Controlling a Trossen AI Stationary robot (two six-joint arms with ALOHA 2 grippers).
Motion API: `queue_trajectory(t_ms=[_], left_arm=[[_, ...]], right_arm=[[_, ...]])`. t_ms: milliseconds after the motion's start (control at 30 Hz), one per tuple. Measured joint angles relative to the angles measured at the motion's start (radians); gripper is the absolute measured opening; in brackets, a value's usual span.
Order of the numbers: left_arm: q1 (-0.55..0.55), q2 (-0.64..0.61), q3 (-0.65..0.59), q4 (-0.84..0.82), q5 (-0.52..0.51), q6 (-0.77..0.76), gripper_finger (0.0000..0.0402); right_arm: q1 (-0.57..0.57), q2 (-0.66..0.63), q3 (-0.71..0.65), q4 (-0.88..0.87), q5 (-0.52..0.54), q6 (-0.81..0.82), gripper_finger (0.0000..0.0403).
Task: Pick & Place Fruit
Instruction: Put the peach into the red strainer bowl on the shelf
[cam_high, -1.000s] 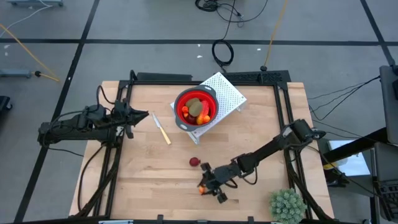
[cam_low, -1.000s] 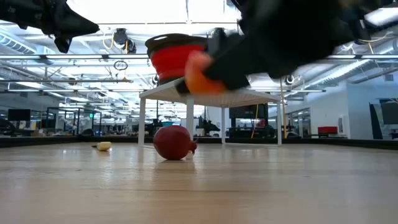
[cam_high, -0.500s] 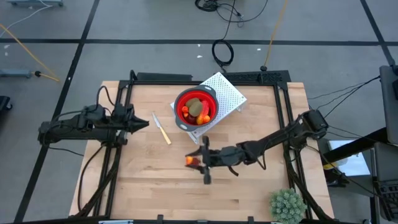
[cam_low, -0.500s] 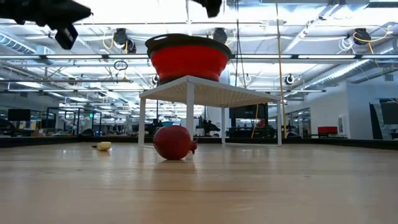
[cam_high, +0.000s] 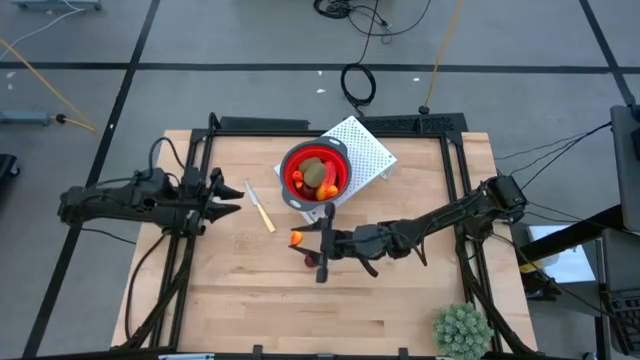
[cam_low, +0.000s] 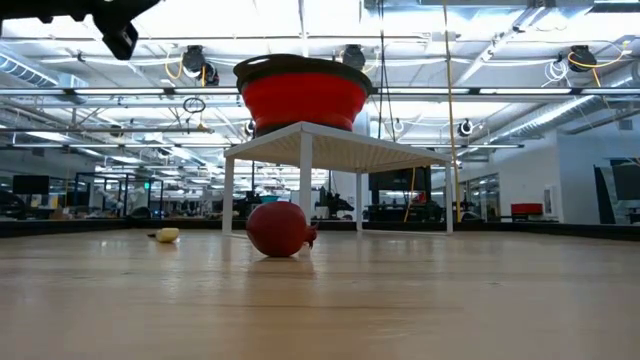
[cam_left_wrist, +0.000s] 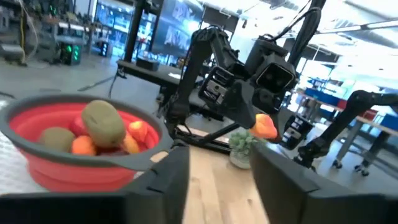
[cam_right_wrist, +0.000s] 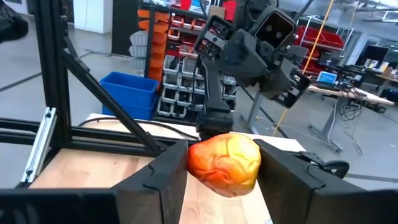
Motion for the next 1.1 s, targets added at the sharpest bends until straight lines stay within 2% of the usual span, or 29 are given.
queue_trajectory(t_ms=[167,300,533,833,1100], left_arm=[[-0.019,0.101,0.0,0.097,0.0,-0.081,0.0235],[-0.053,0.196,0.0,0.201,0.001,-0.148,0.0263],[-0.143,0.345,0.01,0.37,-0.01,-0.411,0.0269],[-0.292,0.532,0.15,0.358,-0.232,-0.611,0.0269],[-0.378,0.732,0.306,0.333,-0.298,-0.738,0.0269]], right_arm=[[-0.006,0.0,0.0,-0.001,0.022,-0.05,0.0169],[-0.006,0.0,0.0,-0.001,0.05,-0.111,0.0169],[-0.004,0.0,0.0,0.0,0.047,-0.213,0.0169],[0.027,0.0,0.0,0.001,0.042,-0.319,0.0169],[0.067,0.0,0.0,0.04,0.042,-0.339,0.0169]])
